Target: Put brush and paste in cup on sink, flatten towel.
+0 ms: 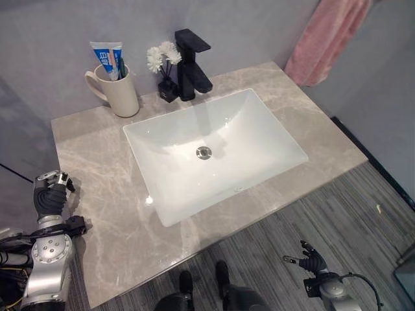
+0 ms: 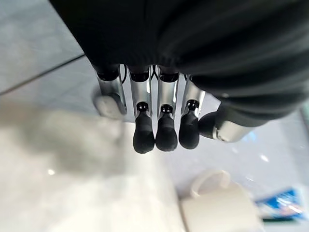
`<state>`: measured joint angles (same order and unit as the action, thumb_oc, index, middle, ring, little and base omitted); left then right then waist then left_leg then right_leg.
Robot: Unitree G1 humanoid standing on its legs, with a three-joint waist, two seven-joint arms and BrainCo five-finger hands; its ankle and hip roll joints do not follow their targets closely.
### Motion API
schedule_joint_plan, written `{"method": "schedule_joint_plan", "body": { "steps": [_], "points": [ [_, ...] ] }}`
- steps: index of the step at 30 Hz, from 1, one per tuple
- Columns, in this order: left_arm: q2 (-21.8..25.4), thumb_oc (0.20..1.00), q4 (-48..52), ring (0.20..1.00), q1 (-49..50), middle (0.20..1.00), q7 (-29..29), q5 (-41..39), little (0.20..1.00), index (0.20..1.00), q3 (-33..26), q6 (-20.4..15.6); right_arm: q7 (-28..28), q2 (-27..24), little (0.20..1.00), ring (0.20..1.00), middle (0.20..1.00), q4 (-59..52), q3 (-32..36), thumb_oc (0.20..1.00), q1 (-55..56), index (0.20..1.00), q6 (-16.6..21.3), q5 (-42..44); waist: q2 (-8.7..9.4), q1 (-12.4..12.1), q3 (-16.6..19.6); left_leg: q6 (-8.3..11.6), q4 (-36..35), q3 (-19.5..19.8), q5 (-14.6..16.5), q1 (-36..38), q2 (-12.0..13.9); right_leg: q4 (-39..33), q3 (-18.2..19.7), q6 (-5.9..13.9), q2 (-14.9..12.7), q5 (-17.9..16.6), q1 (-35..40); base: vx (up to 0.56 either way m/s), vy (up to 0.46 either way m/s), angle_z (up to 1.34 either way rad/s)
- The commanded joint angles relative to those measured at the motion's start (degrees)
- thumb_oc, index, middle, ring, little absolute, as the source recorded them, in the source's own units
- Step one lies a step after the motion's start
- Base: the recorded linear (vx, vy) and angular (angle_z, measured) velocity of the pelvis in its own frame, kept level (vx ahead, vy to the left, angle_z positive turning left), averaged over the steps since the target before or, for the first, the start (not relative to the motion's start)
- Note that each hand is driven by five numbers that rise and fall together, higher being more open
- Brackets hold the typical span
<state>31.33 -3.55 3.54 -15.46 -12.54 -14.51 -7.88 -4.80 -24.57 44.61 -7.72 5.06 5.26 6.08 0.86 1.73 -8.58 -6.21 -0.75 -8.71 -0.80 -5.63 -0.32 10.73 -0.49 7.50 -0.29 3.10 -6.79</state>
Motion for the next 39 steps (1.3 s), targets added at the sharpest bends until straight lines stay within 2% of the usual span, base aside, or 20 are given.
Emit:
{"method": "schedule_joint_plan", "body": {
  "steps": [1, 3, 4, 6, 10, 13, 17, 19, 20, 21, 22, 23, 24, 25, 26, 27, 31, 37, 38, 39],
  "points": [
    [3.0, 0.200, 2.6, 0.200, -3.0, 0.200, 1.6, -1.2, 0.200, 0.200, 4.3, -5.3, -1.6, 1.4, 1.000, 1.000, 1.000, -1.0, 4.6, 1.000, 1.4, 1.000, 3.9, 9.7, 1.36, 0.5, 4.0, 3.58, -2.6, 5.5, 2.5, 3.0, -2.6, -3.7, 3.7, -0.24, -0.4, -1.3, 2.0, -0.12, -0.104, -0.61],
    [2.9, 0.200, 2.8, 0.200, -4.0, 0.200, 1.4, -2.6, 0.200, 0.200, 4.6, -6.1, -1.7, 1.0, 1.000, 1.000, 1.000, -3.3, 4.1, 1.000, 1.6, 1.000, 4.0, 6.1, 1.33, -0.2, 4.0, 3.59, -1.6, 3.0, 2.7, 2.9, -1.4, -4.0, 1.5, 0.36, -3.4, -2.2, 3.1, -0.12, -0.108, -0.46],
    [2.9, 0.200, 2.8, 0.200, -4.1, 0.200, 1.4, -2.6, 0.200, 0.200, 4.6, -6.1, -1.7, 1.0, 1.000, 1.000, 1.000, -3.4, 4.2, 1.000, 1.6, 1.000, 4.0, 6.1, 1.33, -0.3, 4.0, 3.63, -1.6, 2.8, 2.5, 2.7, -1.3, -4.2, 1.6, 0.32, -3.4, -2.5, 3.0, -0.11, -0.078, -0.62],
    [2.1, 0.200, 3.1, 0.200, -4.2, 0.200, 1.4, -3.0, 0.200, 0.200, 4.7, -6.3, -2.4, 0.3, 1.000, 1.000, 1.000, -5.4, 4.1, 1.000, 1.0, 1.000, 3.7, 4.2, 1.48, -1.8, 4.0, 3.93, -1.3, -1.3, 2.0, 2.2, 0.1, -2.7, -5.7, 0.94, -6.7, -3.2, 4.5, -0.21, -0.118, -1.24],
    [1.6, 0.200, 2.1, 0.200, -5.3, 0.200, 0.7, -3.0, 0.200, 0.200, 5.0, -6.5, -3.0, -0.5, 1.000, 1.000, 1.000, -6.6, 3.8, 1.000, 1.7, 1.000, 3.5, 1.7, 2.28, -1.6, 4.5, 4.39, -1.2, -4.4, 1.2, 1.6, 0.9, -4.7, -6.4, 1.52, -6.5, -2.5, 5.4, -0.14, -0.157, -0.93],
    [0.0, 0.200, 1.4, 0.200, -7.5, 0.200, 0.3, -4.6, 0.200, 0.200, 6.6, -7.0, -3.6, -2.2, 1.000, 1.000, 1.000, -9.2, 4.6, 1.000, 3.8, 1.000, 3.2, -0.3, 2.58, 0.0, 3.8, 5.72, 1.2, -4.9, 0.6, 0.8, 2.9, -7.5, -3.8, -0.39, -3.8, 0.7, 6.7, -0.13, -0.276, -0.85],
    [-1.6, 0.200, 0.5, 0.200, -8.3, 0.200, 0.2, -5.1, 0.200, 0.200, 8.8, -6.6, -4.5, -3.9, 1.000, 1.000, 1.000, -13.0, 6.0, 1.000, 6.4, 1.000, 2.9, -2.0, 2.65, 1.2, 2.8, 6.75, 2.8, -3.8, -0.4, -0.2, 4.2, -10.3, -2.0, -2.10, -1.4, 0.2, 7.6, -0.13, -0.263, -0.05],
    [-2.5, 0.200, -0.1, 0.200, -8.8, 0.200, -0.3, -5.5, 0.200, 0.200, 10.0, -6.6, -5.9, -5.4, 1.000, 1.000, 1.000, -14.4, 6.4, 1.000, 6.8, 1.000, 3.3, -3.2, 2.99, 1.0, 1.3, 7.28, 5.5, 4.9, 0.3, -1.5, 2.2, -10.9, 0.7, -3.28, -0.2, 0.0, 7.8, -0.10, -0.193, -0.27],
    [-2.5, 0.200, -0.1, 0.200, -8.9, 0.200, -0.3, -5.5, 0.200, 0.200, 10.0, -6.6, -5.9, -5.4, 1.000, 1.000, 1.000, -14.5, 6.4, 1.000, 6.8, 1.000, 3.3, -3.2, 2.96, 1.0, 1.3, 7.30, 5.5, 4.9, 0.1, -1.7, 2.2, -11.0, 0.7, -3.31, -0.1, -0.3, 7.6, -0.08, -0.165, -0.75],
    [-3.8, 0.200, -0.3, 0.200, -9.0, 0.200, -0.3, -7.0, 0.200, 0.200, 10.7, -7.0, -6.5, -5.8, 1.000, 1.000, 1.000, -13.4, 5.2, 1.000, 5.7, 1.000, 3.7, -3.8, 3.12, 0.2, 0.6, 7.36, 7.7, 12.8, 1.4, -2.9, -1.7, -11.5, 3.5, -3.67, 0.8, -1.0, 7.4, -0.05, -0.099, -0.61],
    [-3.8, 0.200, -0.3, 0.200, -9.0, 0.200, -0.3, -7.0, 0.200, 0.200, 10.7, -7.0, -6.5, -5.8, 1.000, 1.000, 1.000, -13.4, 5.2, 1.000, 5.7, 1.000, 3.7, -3.8, 3.12, 0.2, 0.7, 7.37, 7.7, 12.8, 1.3, -3.0, -1.7, -11.5, 3.5, -3.67, 0.8, -1.1, 7.4, -0.04, -0.132, -0.90],
    [-4.0, 0.200, -0.3, 0.200, -8.6, 0.200, -0.2, -7.3, 0.200, 0.200, 11.0, -7.1, -6.6, -6.0, 1.000, 1.000, 1.000, -13.0, 4.4, 1.000, 5.1, 1.000, 3.8, -4.3, 3.17, -0.3, 0.5, 7.30, 8.9, 16.4, 2.0, -3.3, -3.4, -11.6, 5.3, -3.75, 1.3, -1.5, 7.2, 0.00, -0.060, -0.90],
    [-4.2, 0.200, -0.1, 0.200, -8.1, 0.200, 0.0, -7.7, 0.200, 0.200, 11.2, -7.1, -6.4, -6.2, 1.000, 1.000, 1.000, -13.9, 3.8, 1.000, 4.9, 1.000, 3.6, -5.0, 3.04, -0.3, 0.7, 7.05, 8.7, 17.7, 2.3, -3.3, -4.1, -11.9, 6.6, -3.77, 1.7, -1.8, 7.0, 0.01, -0.054, -1.03],
    [-4.4, 0.200, -0.1, 0.200, -8.3, 0.200, 0.5, -8.2, 0.200, 0.200, 12.2, -7.1, -6.5, -6.5, 1.000, 1.000, 1.000, -13.9, 3.3, 1.000, 4.8, 1.000, 3.6, -5.6, 2.66, -0.4, 0.9, 6.31, 9.1, 20.0, 2.3, -3.6, -6.6, -12.3, 8.9, -3.85, 2.4, -2.4, 7.1, 0.02, -0.018, -0.58],
    [-4.4, 0.200, -0.1, 0.200, -8.3, 0.200, 0.5, -8.2, 0.200, 0.200, 12.2, -7.1, -6.5, -6.5, 1.000, 1.000, 1.000, -13.9, 3.3, 1.000, 4.9, 1.000, 3.6, -5.6, 2.66, -0.5, 0.9, 6.30, 9.1, 20.0, 2.3, -3.6, -6.6, -12.4, 8.9, -3.85, 2.4, -2.4, 7.1, 0.07, 0.035, -0.62],
    [-4.5, 0.200, 0.0, 0.200, -7.7, 0.200, 1.3, -8.4, 0.200, 0.200, 12.6, -7.0, -6.1, -6.3, 1.000, 1.000, 1.000, -14.2, 3.0, 1.000, 4.5, 1.000, 3.6, -5.6, 1.94, -0.2, 1.5, 5.14, 8.2, 20.0, 2.7, -2.6, -7.6, -11.7, 10.1, -3.94, 3.2, -2.2, 7.1, 0.06, 0.030, -0.59],
    [-4.8, 0.200, 0.4, 0.200, -7.3, 0.200, 2.9, -8.9, 0.200, 0.200, 14.0, -7.2, -5.8, -5.8, 1.000, 1.000, 1.000, -14.9, 2.2, 1.000, 4.0, 1.000, 3.6, -5.9, 1.24, 0.0, 2.0, 4.32, 7.4, 20.1, 3.2, -0.9, -8.1, -10.6, 13.0, -3.92, 3.9, -1.7, 7.0, 0.08, 0.097, -0.50],
    [-4.8, 0.200, -0.8, 0.200, -6.6, 0.200, 5.5, -8.5, 0.200, 0.200, 18.2, -6.6, -5.8, -3.8, 1.000, 1.000, 1.000, -15.1, -0.6, 1.000, 0.2, 1.000, 3.6, -5.9, -0.06, 1.2, 2.8, 2.98, 3.5, 14.4, 4.2, 2.9, -6.2, -7.8, 19.5, -2.09, 4.5, -2.1, 5.2, 0.06, 0.140, -0.70],
    [-4.9, 0.200, -0.8, 0.200, -5.9, 0.200, 5.8, -8.7, 0.200, 0.200, 18.6, -6.5, -5.5, -3.4, 1.000, 1.000, 1.000, -15.4, -1.2, 1.000, 0.0, 1.000, 3.5, -6.2, -0.02, 1.2, 2.9, 2.70, 3.2, 13.9, 4.2, 3.1, -6.0, -7.0, 19.7, -1.86, 4.7, -2.0, 4.8, 0.02, 0.071, -1.27],
    [-4.9, 0.200, -0.8, 0.200, -4.6, 0.200, 6.1, -8.9, 0.200, 0.200, 18.9, -6.3, -4.8, -2.6, 1.000, 1.000, 1.000, -17.1, -3.1, 1.000, -1.7, 1.000, 3.7, -6.7, 0.63, 0.1, 2.0, 2.48, 2.7, 9.7, 5.0, 4.2, -4.2, -2.8, 12.9, -0.84, 3.8, -1.3, 1.8, -0.01, 0.030, -1.23]
  ]
}}
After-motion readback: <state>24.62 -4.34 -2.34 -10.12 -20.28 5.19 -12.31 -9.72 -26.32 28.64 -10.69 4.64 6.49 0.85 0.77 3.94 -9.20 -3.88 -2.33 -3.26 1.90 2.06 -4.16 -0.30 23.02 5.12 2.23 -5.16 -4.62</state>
